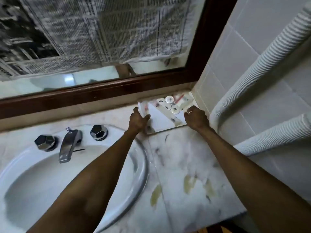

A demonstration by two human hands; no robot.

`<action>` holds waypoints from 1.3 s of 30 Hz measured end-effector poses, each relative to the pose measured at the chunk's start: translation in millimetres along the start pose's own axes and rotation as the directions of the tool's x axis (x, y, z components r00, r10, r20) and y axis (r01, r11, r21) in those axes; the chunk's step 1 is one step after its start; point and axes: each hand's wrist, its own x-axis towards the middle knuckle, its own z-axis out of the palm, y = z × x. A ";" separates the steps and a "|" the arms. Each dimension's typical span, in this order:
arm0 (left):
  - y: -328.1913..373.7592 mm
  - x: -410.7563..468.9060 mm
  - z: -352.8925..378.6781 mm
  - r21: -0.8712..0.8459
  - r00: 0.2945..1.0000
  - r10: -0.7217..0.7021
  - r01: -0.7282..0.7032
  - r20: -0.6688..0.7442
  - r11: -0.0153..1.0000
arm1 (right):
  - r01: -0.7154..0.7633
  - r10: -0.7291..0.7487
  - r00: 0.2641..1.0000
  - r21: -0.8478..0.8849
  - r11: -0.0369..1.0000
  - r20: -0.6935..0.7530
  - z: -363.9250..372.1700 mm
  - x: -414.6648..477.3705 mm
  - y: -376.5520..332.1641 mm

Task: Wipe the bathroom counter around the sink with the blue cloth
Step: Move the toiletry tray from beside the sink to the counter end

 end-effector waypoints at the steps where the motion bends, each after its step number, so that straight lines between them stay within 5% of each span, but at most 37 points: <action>1: 0.9 2.2 1.6 -0.007 1.000 0.002 -0.002 -0.009 1.000 | 0.006 -0.006 1.000 0.011 1.000 0.005 -1.4 2.2 1.3; 15: -24.6 4.8 -3.5 0.049 0.999 -0.031 0.033 -0.039 0.998 | 0.018 -0.018 1.000 -0.003 1.000 0.002 11.6 47.1 24.8; 23: -20.7 0.4 -11.7 0.104 0.996 -0.057 0.064 -0.069 0.993 | -0.148 0.120 0.985 0.241 0.959 0.124 20.4 62.1 18.2; 39: -49.4 -84.9 -108.0 -0.055 0.970 0.024 -0.039 -0.241 0.998 | 0.147 -0.153 0.988 0.446 0.883 -0.022 26.9 -28.8 -23.7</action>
